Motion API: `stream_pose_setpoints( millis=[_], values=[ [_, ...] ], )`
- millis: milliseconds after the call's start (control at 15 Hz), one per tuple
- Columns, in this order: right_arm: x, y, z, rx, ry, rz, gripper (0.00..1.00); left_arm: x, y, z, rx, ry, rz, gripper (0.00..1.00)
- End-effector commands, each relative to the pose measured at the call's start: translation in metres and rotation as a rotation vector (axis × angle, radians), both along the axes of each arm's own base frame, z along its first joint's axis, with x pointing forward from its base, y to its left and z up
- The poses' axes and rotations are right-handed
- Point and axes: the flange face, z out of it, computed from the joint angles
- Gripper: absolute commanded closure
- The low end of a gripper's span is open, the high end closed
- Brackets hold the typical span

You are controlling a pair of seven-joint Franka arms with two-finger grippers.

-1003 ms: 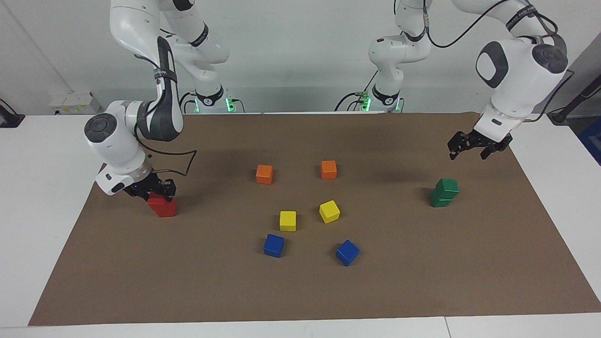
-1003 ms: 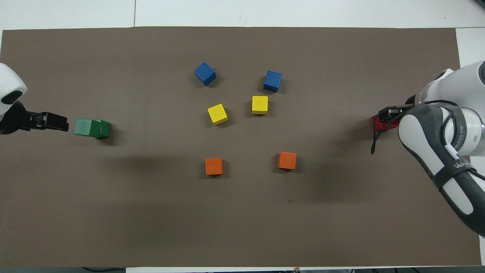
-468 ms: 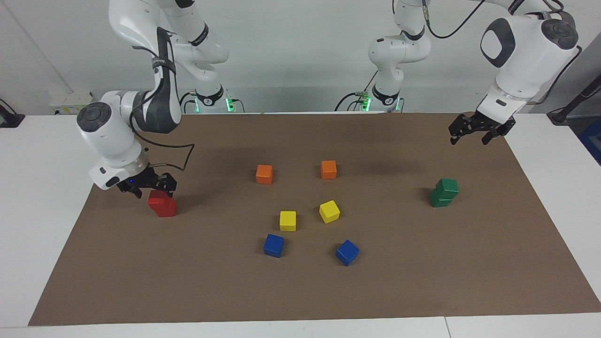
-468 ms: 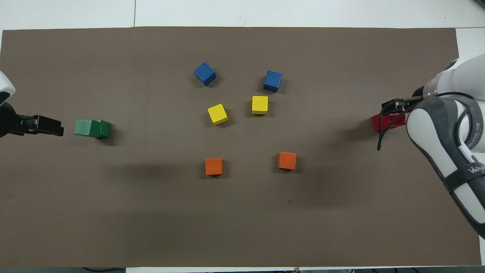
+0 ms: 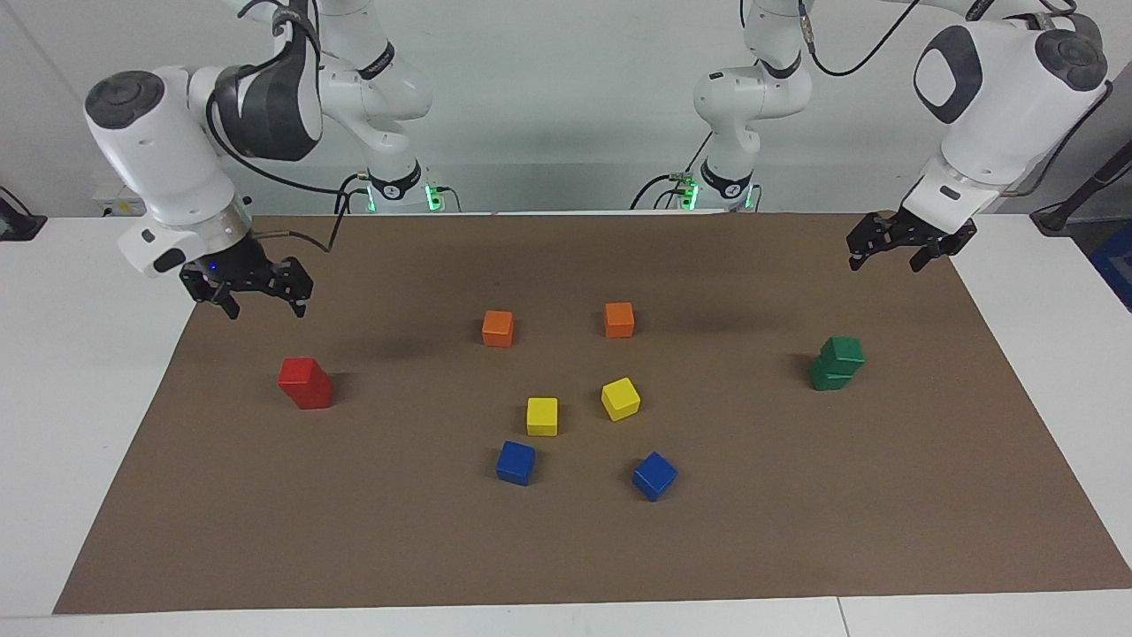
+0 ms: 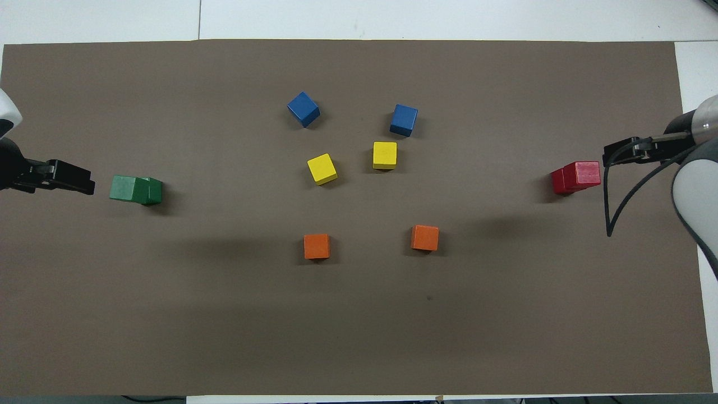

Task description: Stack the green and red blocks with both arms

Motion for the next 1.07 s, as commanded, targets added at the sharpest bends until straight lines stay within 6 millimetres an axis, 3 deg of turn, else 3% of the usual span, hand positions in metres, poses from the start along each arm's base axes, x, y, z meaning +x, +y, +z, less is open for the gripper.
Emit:
stream_pose_setpoints(
  millis=[0, 267, 334, 669, 869, 1003],
  values=[
    [0.0, 0.016, 0.023, 0.004, 0.047, 0.019, 0.0, 0.0, -0.009, -0.001, -0.005, 0.017, 0.011, 0.0],
    [-0.009, 0.018, 0.051, 0.006, 0.08, 0.02, 0.0, -0.002, -0.006, 0.002, -0.003, 0.017, 0.027, 0.0],
    [-0.012, 0.028, 0.056, 0.004, 0.071, 0.038, 0.0, -0.002, -0.004, 0.003, -0.003, 0.015, 0.03, 0.0],
    [-0.018, 0.025, 0.061, 0.004, 0.074, 0.03, 0.0, -0.005, -0.002, 0.011, -0.003, -0.002, 0.037, 0.0],
    [-0.034, 0.024, 0.074, 0.004, 0.086, 0.02, 0.0, -0.006, -0.001, 0.013, -0.003, -0.005, 0.037, 0.0],
    [-0.041, 0.022, 0.069, 0.006, 0.098, 0.016, 0.0, -0.006, -0.001, 0.013, -0.003, -0.005, 0.037, 0.0]
  ],
)
